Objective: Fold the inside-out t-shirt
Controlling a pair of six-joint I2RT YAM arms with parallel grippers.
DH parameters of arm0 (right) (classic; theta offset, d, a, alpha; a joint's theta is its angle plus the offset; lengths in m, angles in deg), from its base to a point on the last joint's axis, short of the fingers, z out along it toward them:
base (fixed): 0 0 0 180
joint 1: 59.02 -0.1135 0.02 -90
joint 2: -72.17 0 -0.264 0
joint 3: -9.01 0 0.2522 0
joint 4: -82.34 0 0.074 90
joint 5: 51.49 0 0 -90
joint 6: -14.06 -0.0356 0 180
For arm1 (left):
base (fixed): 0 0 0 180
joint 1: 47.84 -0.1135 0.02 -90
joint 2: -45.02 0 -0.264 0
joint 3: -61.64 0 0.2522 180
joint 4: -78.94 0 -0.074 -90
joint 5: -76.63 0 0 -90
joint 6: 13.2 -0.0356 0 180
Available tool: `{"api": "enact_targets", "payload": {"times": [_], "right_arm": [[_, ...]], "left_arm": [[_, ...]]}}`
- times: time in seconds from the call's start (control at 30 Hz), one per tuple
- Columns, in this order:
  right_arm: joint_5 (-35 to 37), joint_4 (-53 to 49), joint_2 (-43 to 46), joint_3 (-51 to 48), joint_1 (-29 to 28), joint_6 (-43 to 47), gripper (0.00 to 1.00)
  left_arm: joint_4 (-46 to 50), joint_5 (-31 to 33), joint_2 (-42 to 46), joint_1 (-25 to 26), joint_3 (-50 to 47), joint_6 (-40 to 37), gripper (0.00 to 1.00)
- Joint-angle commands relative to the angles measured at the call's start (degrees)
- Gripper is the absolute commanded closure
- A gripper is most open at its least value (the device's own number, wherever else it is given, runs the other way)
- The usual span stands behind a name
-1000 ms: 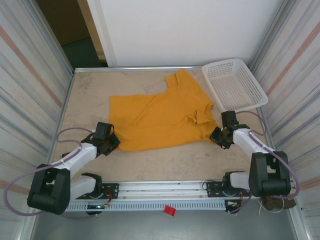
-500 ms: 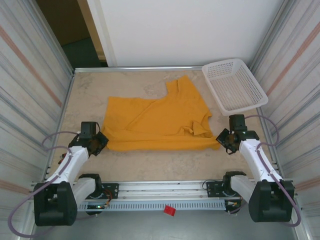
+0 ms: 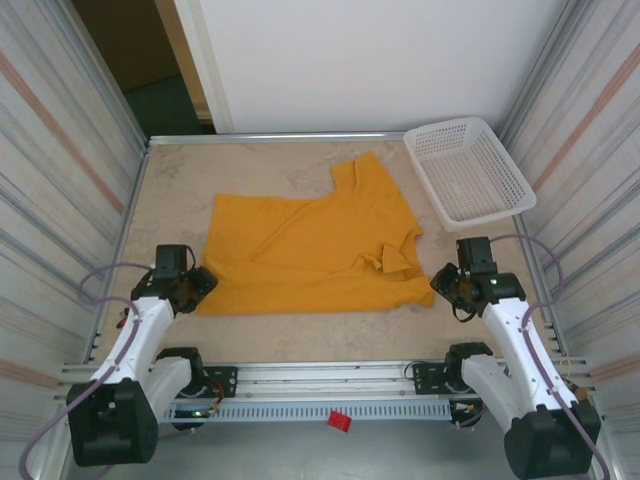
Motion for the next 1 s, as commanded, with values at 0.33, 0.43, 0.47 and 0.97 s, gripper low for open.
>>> {"api": "enact_targets", "payload": {"times": [0.33,0.43,0.47,0.97], "right_arm": [[10.9,4.1,-35.3,20.2,-20.7,14.6,0.56],[11.7,5.6,-40.4,21.4,-22.9,15.4,0.55],[12.5,5.8,-41.8,21.7,-23.7,15.5,0.54],[17.3,6.9,-47.5,25.5,-21.9,18.0,1.0]], "left_arm": [[-3.2,-2.2,-6.6,2.6,8.7,-1.9,0.41],[-4.5,-2.4,-9.2,4.8,8.2,-1.5,0.41],[-5.3,-2.5,-9.8,5.5,7.5,-1.1,0.41],[-11.1,-0.3,-17.6,7.6,2.9,-0.2,0.41]]}}
